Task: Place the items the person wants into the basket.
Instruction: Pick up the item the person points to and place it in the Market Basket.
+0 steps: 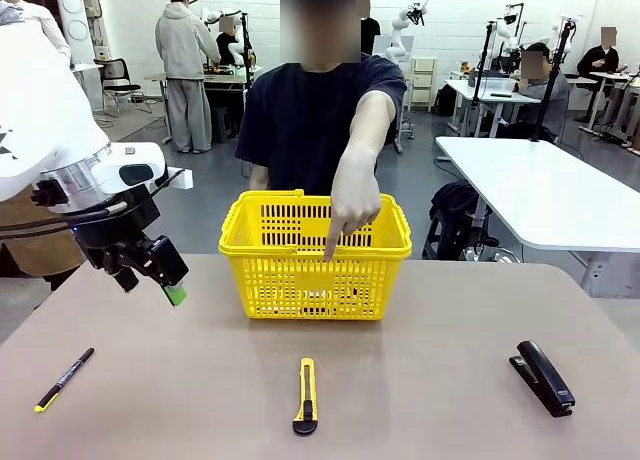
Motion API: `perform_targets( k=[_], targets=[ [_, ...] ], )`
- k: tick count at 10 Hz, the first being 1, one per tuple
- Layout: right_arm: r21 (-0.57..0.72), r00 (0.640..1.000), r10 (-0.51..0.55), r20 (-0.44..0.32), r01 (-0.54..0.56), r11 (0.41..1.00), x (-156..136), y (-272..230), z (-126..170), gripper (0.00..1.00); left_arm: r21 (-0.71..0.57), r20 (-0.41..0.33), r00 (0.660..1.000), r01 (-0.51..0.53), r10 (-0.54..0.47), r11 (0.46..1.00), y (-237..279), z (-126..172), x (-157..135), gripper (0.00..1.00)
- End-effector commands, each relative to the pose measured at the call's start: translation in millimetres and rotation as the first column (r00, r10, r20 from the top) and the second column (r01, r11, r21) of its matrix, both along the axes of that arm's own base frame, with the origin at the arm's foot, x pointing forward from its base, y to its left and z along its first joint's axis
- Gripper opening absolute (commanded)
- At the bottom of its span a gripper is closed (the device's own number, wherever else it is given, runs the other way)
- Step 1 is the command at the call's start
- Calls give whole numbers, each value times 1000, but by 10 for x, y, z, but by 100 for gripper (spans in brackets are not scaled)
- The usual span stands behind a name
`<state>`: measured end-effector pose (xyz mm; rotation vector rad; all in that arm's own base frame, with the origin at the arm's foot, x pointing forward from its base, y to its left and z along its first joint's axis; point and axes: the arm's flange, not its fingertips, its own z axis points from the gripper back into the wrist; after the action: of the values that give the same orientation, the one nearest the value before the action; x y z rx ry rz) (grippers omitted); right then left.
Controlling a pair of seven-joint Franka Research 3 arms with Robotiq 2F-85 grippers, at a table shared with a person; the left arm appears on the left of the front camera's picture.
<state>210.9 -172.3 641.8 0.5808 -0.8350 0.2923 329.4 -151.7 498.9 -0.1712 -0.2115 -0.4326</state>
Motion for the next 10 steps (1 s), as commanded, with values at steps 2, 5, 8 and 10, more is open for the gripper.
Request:
perform_targets(
  k=[2, 5, 8, 10],
  targets=[
    [-6, 1000, -11, -19, 11, 1000, 10, 6, 18, 100, 11, 8, 1000, 6, -6, 1000, -42, -2, -30, 100],
    [-6, 1000, -11, -19, 11, 1000, 10, 6, 18, 100, 11, 8, 1000, 6, -6, 1000, -42, -2, -30, 100],
    [-6, 1000, -11, -19, 11, 1000, 10, 6, 18, 100, 34, -33, 998, 57, -55, 998, -366, -66, -45, 100],
    [-6, 1000, -11, -19, 11, 1000, 10, 6, 18, 100, 150, -96, 995, 33, -18, 988, -1031, -274, -85, 100]
  ],
)
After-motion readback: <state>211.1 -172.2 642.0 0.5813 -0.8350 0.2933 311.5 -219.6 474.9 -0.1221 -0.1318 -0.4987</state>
